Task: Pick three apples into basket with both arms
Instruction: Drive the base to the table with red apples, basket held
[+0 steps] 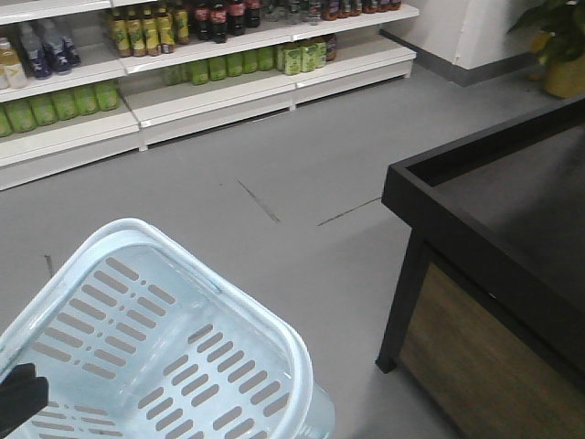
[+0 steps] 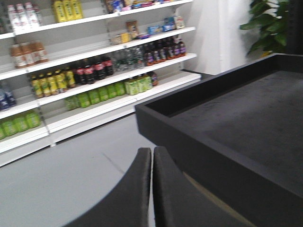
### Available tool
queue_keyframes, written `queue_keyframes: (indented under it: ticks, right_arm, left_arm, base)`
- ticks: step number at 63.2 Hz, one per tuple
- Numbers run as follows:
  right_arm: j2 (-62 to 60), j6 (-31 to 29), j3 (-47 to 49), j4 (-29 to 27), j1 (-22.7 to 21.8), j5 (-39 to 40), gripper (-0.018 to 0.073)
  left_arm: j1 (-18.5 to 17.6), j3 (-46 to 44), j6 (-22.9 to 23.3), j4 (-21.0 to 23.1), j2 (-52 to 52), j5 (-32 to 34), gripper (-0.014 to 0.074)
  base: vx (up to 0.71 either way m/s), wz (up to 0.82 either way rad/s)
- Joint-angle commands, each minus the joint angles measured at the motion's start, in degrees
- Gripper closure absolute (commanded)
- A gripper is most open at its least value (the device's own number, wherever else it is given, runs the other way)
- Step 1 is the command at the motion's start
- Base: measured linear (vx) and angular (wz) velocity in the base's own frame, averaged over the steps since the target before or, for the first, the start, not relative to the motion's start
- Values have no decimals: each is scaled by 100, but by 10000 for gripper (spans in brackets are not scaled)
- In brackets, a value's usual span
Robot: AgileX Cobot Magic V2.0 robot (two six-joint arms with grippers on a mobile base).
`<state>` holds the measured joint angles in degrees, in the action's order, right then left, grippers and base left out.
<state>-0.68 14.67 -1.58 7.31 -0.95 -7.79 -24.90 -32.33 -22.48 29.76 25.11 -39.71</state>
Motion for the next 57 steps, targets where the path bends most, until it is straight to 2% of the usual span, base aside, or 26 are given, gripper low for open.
queue_keyframes:
  ticks: [1, 57]
  right_arm:
    - [-77, -29, -84, 12, -21, 425, 564]
    - [-77, -29, -84, 12, -21, 425, 564]
  left_arm:
    - [-8, -171, 35, 242, 11, 550, 603]
    - [-8, -171, 35, 242, 11, 550, 603]
  base:
    - [9, -42]
    - [5, -41]
